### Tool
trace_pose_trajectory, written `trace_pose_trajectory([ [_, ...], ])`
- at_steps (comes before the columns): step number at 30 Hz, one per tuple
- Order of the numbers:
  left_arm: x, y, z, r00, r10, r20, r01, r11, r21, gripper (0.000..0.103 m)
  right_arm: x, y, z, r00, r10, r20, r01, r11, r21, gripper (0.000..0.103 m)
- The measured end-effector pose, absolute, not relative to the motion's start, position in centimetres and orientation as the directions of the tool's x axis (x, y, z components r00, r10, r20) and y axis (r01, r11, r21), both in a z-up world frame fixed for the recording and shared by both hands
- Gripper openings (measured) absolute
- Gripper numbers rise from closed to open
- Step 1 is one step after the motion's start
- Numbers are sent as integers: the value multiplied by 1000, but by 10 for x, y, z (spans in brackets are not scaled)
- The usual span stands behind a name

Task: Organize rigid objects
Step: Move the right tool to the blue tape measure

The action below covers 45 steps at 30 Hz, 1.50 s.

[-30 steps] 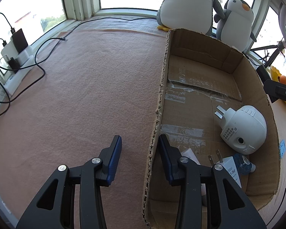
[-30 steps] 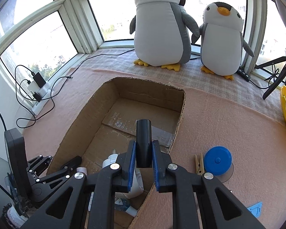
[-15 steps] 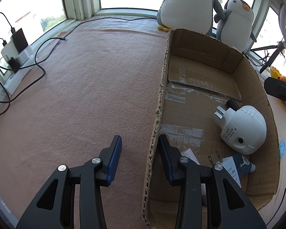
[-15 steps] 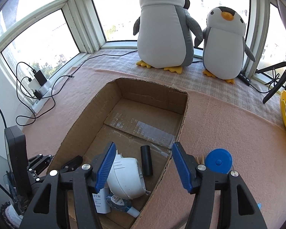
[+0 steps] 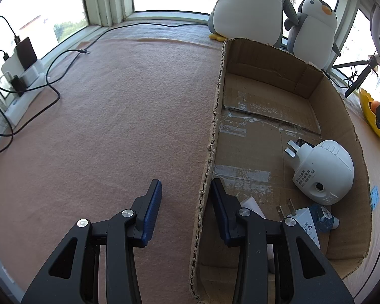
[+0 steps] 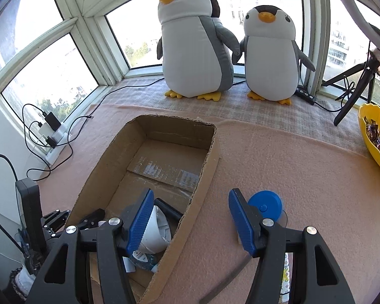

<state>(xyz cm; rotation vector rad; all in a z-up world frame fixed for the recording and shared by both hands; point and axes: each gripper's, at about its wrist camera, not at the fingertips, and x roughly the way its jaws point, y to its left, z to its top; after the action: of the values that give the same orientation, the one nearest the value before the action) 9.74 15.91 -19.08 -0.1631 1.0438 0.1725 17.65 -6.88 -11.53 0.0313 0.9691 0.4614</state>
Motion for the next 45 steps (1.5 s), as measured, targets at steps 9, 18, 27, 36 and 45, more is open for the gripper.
trace_pose_trajectory([
  [9, 97, 159, -190, 492, 66, -868, -219, 975, -49, 38, 187, -142, -127, 455, 396, -797, -245, 917, 315, 57],
  [18, 96, 159, -190, 491, 68, -868, -217, 975, -46, 38, 194, -151, -145, 410, 411, -814, -220, 911, 349, 36],
  [27, 96, 158, -190, 492, 66, -868, -218, 975, -49, 38, 206, -145, -172, 296, 433, -851, -155, 901, 404, 31],
  [36, 96, 160, -190, 492, 61, -869, -216, 975, -54, 38, 219, -131, -185, 258, 412, -874, -148, 911, 386, 31],
  [45, 96, 160, -189, 492, 57, -869, -215, 975, -58, 38, 239, -117, -195, 257, 397, -881, -157, 917, 367, 32],
])
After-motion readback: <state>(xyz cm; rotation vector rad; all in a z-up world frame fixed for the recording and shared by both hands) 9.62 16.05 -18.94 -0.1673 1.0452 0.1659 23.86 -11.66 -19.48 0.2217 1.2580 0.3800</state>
